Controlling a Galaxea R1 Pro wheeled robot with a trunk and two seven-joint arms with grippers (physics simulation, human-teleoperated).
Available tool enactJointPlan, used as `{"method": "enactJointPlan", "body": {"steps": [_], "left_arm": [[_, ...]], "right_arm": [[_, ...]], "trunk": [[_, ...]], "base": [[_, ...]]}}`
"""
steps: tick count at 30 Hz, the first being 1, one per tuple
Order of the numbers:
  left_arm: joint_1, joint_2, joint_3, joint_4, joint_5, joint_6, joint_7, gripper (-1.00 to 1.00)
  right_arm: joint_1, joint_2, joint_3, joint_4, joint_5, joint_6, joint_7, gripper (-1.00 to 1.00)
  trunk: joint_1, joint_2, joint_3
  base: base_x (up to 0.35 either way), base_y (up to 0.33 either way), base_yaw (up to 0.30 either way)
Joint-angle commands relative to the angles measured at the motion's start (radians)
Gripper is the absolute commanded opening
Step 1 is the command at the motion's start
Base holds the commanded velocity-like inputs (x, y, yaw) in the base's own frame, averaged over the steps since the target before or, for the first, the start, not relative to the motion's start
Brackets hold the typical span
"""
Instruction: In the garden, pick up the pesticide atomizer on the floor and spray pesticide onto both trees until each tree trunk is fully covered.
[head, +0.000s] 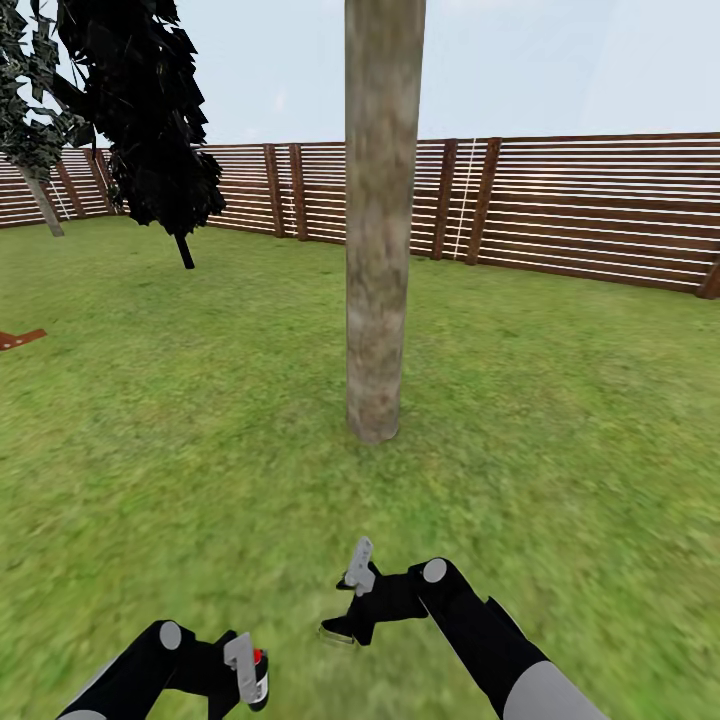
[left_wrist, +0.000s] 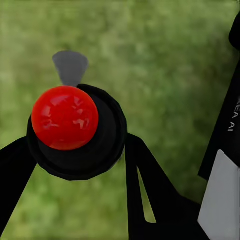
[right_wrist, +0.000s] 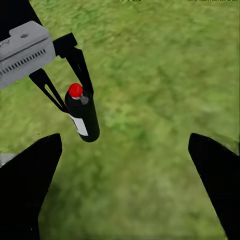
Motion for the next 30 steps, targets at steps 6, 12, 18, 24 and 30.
{"method": "enactJointPlan", "body": {"steps": [6,12,18,24,30], "left_arm": [[0.000,-0.010,0.000,0.000,0.000,-0.012,0.000,-1.00],[0.000,-0.035,-0.001,-0.001,0.000,-0.014,0.000,-1.00],[0.000,-0.064,-0.002,0.000,0.000,-0.035,0.000,-1.00],[0.000,-0.084,-0.002,-0.001,0.000,-0.070,-0.001,-1.00],[-0.007,-0.116,-0.002,-0.002,0.000,-0.076,-0.002,-1.00]], "right_arm": [[0.000,0.000,-0.001,0.001,0.000,0.000,0.000,-1.00],[0.000,0.000,0.055,0.004,0.001,-0.001,-0.001,-1.00],[0.000,0.000,0.071,0.006,0.003,-0.001,-0.002,-1.00],[0.000,0.000,0.070,0.007,0.004,-0.003,-0.003,-1.00],[0.000,-0.001,0.070,0.007,0.005,-0.003,-0.003,-1.00]], "trunk": [[0.000,0.000,0.000],[0.000,0.000,0.000],[0.000,0.000,0.000],[0.000,0.000,0.000],[0.000,0.000,0.000]], "base": [[0.000,0.000,0.000],[0.000,0.000,0.000],[0.000,0.000,0.000],[0.000,0.000,0.000],[0.000,0.000,0.000]]}}
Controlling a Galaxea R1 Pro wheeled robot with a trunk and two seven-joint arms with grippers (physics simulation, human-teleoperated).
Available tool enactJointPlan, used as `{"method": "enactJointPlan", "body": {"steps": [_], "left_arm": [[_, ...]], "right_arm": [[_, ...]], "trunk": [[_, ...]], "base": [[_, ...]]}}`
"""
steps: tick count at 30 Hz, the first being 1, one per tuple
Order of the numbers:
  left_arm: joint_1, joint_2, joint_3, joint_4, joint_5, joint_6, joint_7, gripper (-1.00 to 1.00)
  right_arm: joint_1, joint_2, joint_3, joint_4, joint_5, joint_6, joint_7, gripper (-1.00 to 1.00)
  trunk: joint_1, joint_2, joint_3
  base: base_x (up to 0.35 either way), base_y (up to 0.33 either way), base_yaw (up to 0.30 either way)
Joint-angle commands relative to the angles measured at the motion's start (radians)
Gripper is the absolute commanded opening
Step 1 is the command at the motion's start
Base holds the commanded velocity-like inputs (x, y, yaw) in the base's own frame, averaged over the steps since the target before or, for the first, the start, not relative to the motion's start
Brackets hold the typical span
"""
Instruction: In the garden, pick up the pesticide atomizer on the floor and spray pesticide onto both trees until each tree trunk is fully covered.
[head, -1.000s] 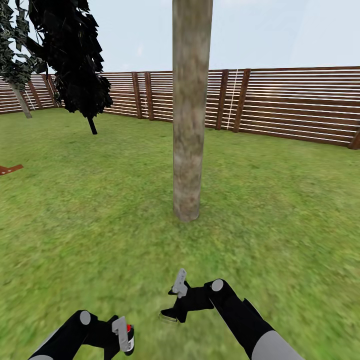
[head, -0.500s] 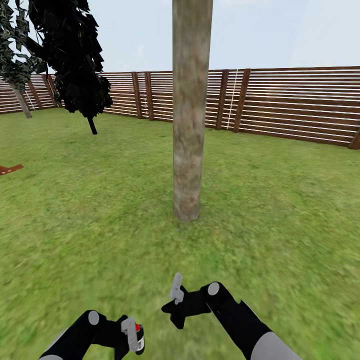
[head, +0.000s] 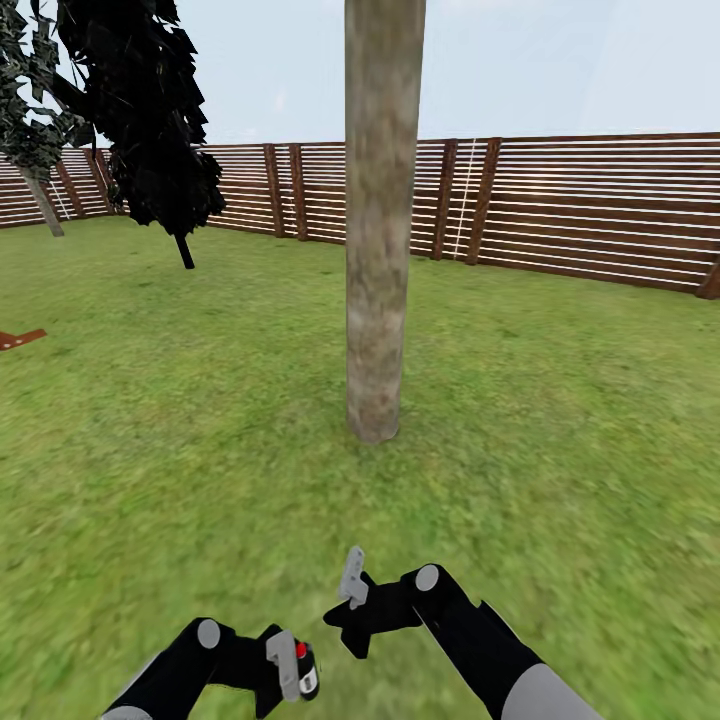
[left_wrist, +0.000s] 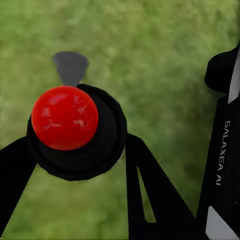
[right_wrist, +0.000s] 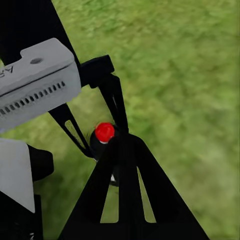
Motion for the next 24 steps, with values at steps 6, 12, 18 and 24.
{"method": "enactJointPlan", "body": {"steps": [6,12,18,24], "left_arm": [[-0.013,-0.028,0.000,0.000,-0.001,0.000,0.000,-1.00],[-0.015,-0.027,0.001,-0.002,0.003,-0.003,-0.026,-1.00],[-0.015,-0.024,0.001,-0.012,0.055,-0.005,-0.053,-1.00],[-0.028,-0.027,0.003,-0.012,0.059,-0.004,-0.091,-1.00]], "right_arm": [[0.000,-0.005,0.000,0.002,0.001,0.000,0.000,-1.00],[0.000,-0.007,0.000,0.001,0.002,0.000,0.000,-1.00],[0.000,-0.007,-0.001,0.002,0.044,-0.001,0.000,-1.00],[0.000,-0.008,-0.002,0.003,0.051,-0.002,0.000,-1.00]], "trunk": [[0.000,0.000,0.000],[0.000,0.000,0.000],[0.000,0.000,0.000],[0.000,0.000,0.000]], "base": [[0.000,0.000,0.000],[0.000,0.000,0.000],[0.000,0.000,0.000],[0.000,0.000,0.000]]}}
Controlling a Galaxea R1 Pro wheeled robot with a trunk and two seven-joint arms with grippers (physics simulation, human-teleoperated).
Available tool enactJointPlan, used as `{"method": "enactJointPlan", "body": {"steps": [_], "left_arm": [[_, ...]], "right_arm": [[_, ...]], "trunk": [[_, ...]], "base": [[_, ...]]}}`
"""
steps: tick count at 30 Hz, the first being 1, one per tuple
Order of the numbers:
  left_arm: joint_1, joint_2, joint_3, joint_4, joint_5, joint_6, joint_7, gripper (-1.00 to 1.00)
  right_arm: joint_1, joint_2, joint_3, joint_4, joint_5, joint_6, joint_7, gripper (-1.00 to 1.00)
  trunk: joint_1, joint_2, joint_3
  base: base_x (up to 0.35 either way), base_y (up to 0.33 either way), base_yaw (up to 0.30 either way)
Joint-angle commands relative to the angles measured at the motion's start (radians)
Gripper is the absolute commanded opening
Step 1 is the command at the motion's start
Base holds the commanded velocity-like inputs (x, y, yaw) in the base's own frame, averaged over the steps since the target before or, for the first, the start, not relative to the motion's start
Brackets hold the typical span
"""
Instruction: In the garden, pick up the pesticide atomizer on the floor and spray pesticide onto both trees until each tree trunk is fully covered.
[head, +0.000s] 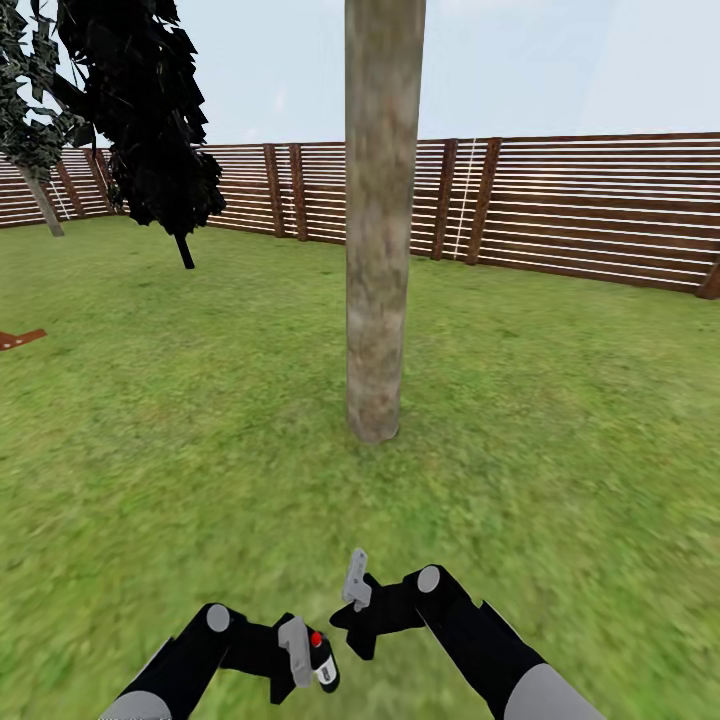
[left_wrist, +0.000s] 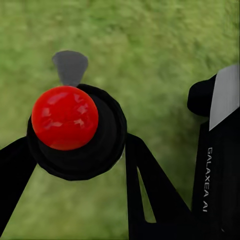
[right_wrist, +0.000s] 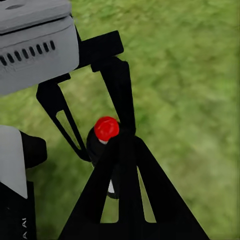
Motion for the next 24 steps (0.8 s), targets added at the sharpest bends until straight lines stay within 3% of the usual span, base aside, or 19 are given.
{"method": "enactJointPlan", "body": {"steps": [1,5,10,22,24], "left_arm": [[0.000,0.000,0.000,0.000,0.001,-0.001,-0.002,-1.00],[-0.001,-0.001,0.001,0.000,0.002,-0.002,-0.005,-1.00],[-0.001,-0.008,-0.001,0.000,0.050,-0.034,-0.005,-1.00],[-0.013,-0.013,0.000,0.000,0.059,-0.047,-0.009,-1.00],[-0.015,-0.013,0.000,0.000,0.069,-0.045,-0.033,-1.00]], "right_arm": [[0.000,0.000,0.000,0.000,0.000,0.000,0.000,-1.00],[0.000,0.000,0.000,0.000,0.000,0.000,0.000,-1.00],[0.000,0.001,0.000,0.000,0.001,0.000,0.000,-1.00],[0.000,0.000,0.000,0.000,0.001,0.000,0.000,-1.00],[0.000,0.000,-0.001,0.000,0.001,0.000,0.000,-1.00]], "trunk": [[0.000,0.000,0.000],[0.000,0.000,0.000],[0.000,0.000,0.000],[0.000,0.000,0.000],[0.000,0.000,0.000]], "base": [[0.000,0.000,0.000],[0.000,0.000,0.000],[0.000,0.000,0.000],[0.000,0.000,0.000],[0.000,0.000,0.000]]}}
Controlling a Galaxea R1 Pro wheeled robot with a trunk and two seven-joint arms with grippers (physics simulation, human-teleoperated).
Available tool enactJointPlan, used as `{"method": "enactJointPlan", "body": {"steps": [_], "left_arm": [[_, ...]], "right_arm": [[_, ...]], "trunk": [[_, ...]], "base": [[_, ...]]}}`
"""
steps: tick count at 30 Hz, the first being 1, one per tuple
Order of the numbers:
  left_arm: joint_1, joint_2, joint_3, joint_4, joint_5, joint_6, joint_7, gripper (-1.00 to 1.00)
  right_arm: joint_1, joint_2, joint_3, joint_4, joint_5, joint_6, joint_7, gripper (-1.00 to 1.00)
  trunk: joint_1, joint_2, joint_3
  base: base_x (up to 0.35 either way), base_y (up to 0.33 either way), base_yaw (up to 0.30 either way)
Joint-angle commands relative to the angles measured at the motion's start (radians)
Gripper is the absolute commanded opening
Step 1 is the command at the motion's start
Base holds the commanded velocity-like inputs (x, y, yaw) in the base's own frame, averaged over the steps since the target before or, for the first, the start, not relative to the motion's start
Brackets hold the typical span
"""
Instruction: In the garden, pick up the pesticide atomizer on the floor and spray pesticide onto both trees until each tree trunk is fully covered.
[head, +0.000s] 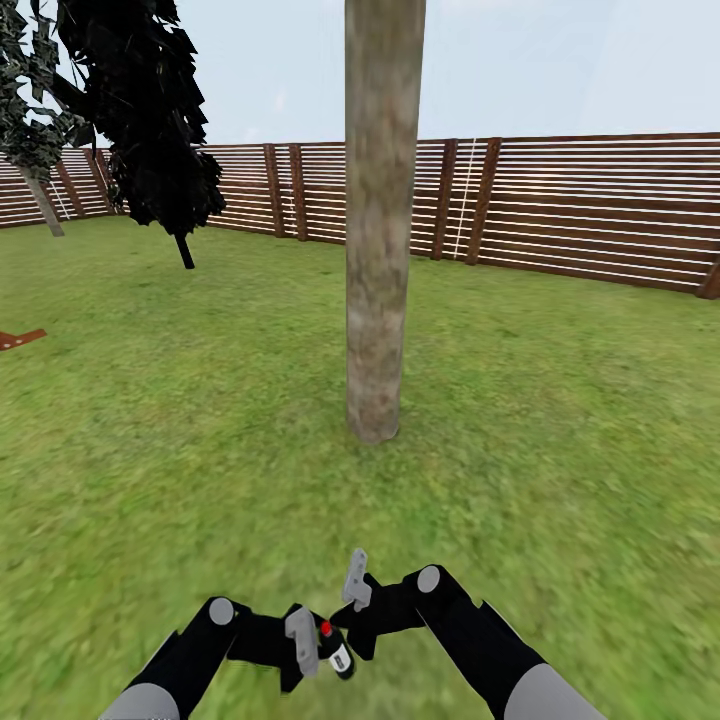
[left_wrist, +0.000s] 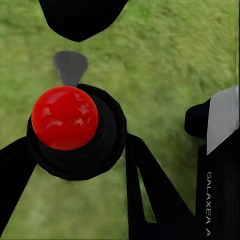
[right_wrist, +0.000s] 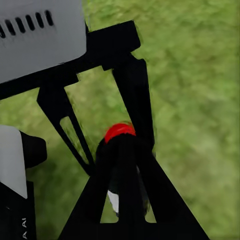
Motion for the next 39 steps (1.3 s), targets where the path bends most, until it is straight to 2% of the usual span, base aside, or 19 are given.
{"method": "enactJointPlan", "body": {"steps": [1,4,16,19,20,23,24,26,27,28,29,30,31,33,34,35,36,37,39], "left_arm": [[-0.001,0.000,0.000,0.000,0.006,0.001,-0.018,-1.00],[-0.002,0.000,0.001,0.000,0.013,-0.001,-0.037,-1.00],[-0.008,0.001,0.001,0.000,0.015,0.002,-0.039,-1.00],[-0.009,0.008,-0.003,0.001,0.000,0.009,-0.028,-1.00],[-0.012,0.019,-0.003,0.001,-0.013,0.011,-0.024,-1.00],[-0.025,0.091,0.004,0.001,-0.121,0.043,0.024,-1.00],[-0.026,0.110,0.007,0.002,-0.140,0.062,0.047,-1.00],[-0.024,0.143,0.030,0.005,-0.142,0.075,0.109,-1.00],[-0.023,0.152,0.088,0.012,-0.138,0.078,0.168,-1.00],[-0.022,0.152,0.167,0.016,-0.132,0.079,0.220,-1.00],[-0.022,0.151,0.231,0.017,-0.129,0.080,0.247,-1.00],[-0.021,0.151,0.323,0.019,-0.127,0.081,0.266,-1.00],[-0.020,0.151,0.381,0.020,-0.126,0.081,0.274,-1.00],[-0.019,0.151,0.536,0.029,-0.124,0.093,0.292,-1.00],[-0.019,0.151,0.606,0.031,-0.124,0.116,0.317,-1.00],[-0.020,0.149,0.673,0.033,-0.124,0.159,0.361,-1.00],[-0.020,0.146,0.701,0.034,-0.124,0.193,0.393,-1.00],[-0.021,0.134,0.732,0.034,-0.123,0.259,0.457,-1.00],[-0.022,0.113,0.748,0.034,-0.120,0.313,0.533,-1.00]], "right_arm": [[0.000,0.000,0.000,0.000,0.000,0.000,0.000,-1.00],[0.000,0.000,-0.001,0.000,0.000,0.000,0.000,-1.00],[0.000,0.000,-0.001,0.000,0.000,0.000,0.000,-1.00],[0.000,0.000,-0.001,0.000,0.000,0.000,0.000,-1.00],[0.000,0.000,-0.001,0.000,0.000,0.000,0.000,-1.00],[0.000,0.000,-0.001,0.000,0.000,0.000,0.000,-1.00],[0.000,0.000,-0.001,0.000,0.000,0.000,0.000,-1.00],[0.000,0.000,-0.003,-0.001,-0.001,0.000,-0.002,-1.00],[0.000,0.000,-0.005,-0.001,-0.002,0.000,-0.006,-1.00],[0.000,0.000,-0.007,-0.002,-0.003,-0.001,-0.020,-1.00],[0.000,0.000,-0.016,-0.003,-0.004,-0.001,-0.048,-1.00],[0.000,0.002,-0.048,-0.003,-0.005,0.000,-0.129,-1.00],[0.000,0.004,-0.075,-0.003,-0.006,0.001,-0.197,-1.00],[0.000,0.010,-0.168,-0.003,-0.013,0.001,-0.370,-1.00],[0.000,0.012,-0.218,-0.003,-0.024,0.002,-0.402,1.00],[0.000,0.013,-0.285,-0.004,-0.052,0.003,-0.419,1.00],[0.000,0.013,-0.334,-0.004,-0.079,0.003,-0.425,1.00],[0.000,0.014,-0.421,-0.003,-0.128,0.004,-0.436,1.00],[0.000,0.014,-0.498,-0.003,-0.152,0.004,-0.477,1.00]], "trunk": [[0.000,0.000,0.000],[0.000,0.000,0.000],[0.000,0.000,0.000],[0.000,0.000,0.000],[0.000,0.000,0.000],[0.000,0.000,0.000],[0.000,0.000,0.000],[0.000,0.000,0.000],[0.000,0.000,0.000],[0.000,0.000,0.000],[0.000,0.000,0.000],[0.000,0.000,0.000],[0.000,0.000,0.000],[0.000,0.000,0.000],[0.000,0.000,0.000],[0.000,0.000,0.000],[0.000,0.000,0.000],[0.000,0.000,0.000],[0.000,0.000,0.000]], "base": [[0.000,0.000,0.000],[0.000,0.000,0.000],[0.000,0.000,0.000],[0.000,0.000,0.000],[0.000,0.000,0.000],[0.000,0.000,0.000],[0.000,0.000,0.000],[0.000,0.000,0.000],[0.000,0.000,0.000],[0.000,0.000,0.000],[0.000,0.000,0.000],[0.000,0.000,0.000],[0.000,0.000,0.000],[0.000,0.000,0.000],[0.000,0.000,0.000],[0.000,0.000,0.000],[0.000,0.000,0.000],[0.000,0.000,0.000],[0.000,0.000,0.000]]}}
